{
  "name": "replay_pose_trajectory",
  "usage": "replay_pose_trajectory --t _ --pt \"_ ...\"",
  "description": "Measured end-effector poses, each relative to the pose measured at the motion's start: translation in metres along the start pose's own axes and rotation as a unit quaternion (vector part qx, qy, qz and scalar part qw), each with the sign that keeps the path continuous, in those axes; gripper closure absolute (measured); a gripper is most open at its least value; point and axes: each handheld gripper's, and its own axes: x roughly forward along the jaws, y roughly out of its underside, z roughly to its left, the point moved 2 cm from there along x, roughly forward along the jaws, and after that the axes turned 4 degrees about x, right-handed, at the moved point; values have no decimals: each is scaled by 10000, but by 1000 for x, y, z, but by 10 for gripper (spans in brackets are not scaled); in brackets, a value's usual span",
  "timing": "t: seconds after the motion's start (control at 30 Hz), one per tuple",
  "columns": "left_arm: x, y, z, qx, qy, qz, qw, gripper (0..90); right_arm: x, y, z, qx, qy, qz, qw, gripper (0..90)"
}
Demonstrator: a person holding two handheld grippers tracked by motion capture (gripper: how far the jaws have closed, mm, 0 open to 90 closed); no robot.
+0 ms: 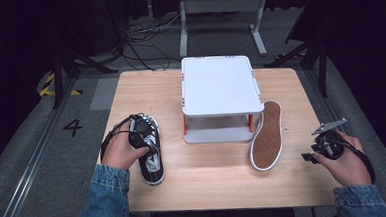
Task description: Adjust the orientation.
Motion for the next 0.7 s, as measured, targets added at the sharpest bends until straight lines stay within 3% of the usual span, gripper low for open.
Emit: replay_pose_trajectory --t 0.17,0.23,0.37,0.47,0.7 --pt "2 0 5 -147 38 -63 9999 433 0 0 1 -18 14 8 10000 467" --pt "0 3 9 -461 299 -62 9985 589 0 1 1 -4 25 23 10000 467" --pt "-3 3 11 -568 317 -26 9979 721 0 3 1 20 34 34 10000 470" --pt "-10 2 10 -670 228 -4 9975 775 -1 5 0 44 55 41 10000 470" --pt "-19 1 12 -939 69 -58 9955 799 -2 2 1 14 63 7 10000 470"
